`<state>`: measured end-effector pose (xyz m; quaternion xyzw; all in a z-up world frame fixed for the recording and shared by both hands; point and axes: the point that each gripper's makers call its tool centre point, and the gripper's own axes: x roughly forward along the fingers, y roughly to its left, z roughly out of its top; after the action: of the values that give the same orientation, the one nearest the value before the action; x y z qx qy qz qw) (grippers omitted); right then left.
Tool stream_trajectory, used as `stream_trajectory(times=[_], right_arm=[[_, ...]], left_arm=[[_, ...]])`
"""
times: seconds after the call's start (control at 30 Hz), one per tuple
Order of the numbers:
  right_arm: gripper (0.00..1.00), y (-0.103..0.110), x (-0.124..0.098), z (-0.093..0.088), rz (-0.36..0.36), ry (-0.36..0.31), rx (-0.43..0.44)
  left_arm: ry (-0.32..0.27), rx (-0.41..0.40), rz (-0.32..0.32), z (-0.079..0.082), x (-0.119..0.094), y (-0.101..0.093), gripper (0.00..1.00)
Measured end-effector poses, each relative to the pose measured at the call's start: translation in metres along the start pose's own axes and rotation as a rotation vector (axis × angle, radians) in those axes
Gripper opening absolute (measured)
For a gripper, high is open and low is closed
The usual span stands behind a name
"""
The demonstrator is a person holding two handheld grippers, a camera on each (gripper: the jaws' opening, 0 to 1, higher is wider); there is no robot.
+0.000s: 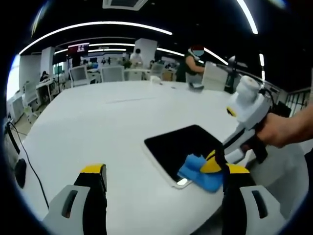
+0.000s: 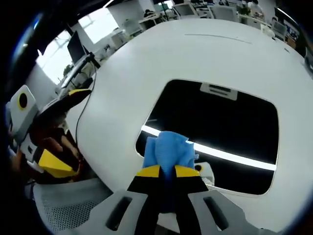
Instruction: Wipe the mirror surface with the cleaning cloth until all visible marks leave the cleaned area.
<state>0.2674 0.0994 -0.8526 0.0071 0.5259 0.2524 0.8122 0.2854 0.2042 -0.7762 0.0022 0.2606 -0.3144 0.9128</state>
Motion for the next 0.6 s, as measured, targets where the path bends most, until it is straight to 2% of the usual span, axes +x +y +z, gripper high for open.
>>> stream_trajectory(times=[0.6], right_arm=[[0.04,-0.011,-0.005,-0.003,0.002,0.005,0.026]], left_arm=[[-0.005,-0.007,0.001,0.001,0.000,0.000,1.00]])
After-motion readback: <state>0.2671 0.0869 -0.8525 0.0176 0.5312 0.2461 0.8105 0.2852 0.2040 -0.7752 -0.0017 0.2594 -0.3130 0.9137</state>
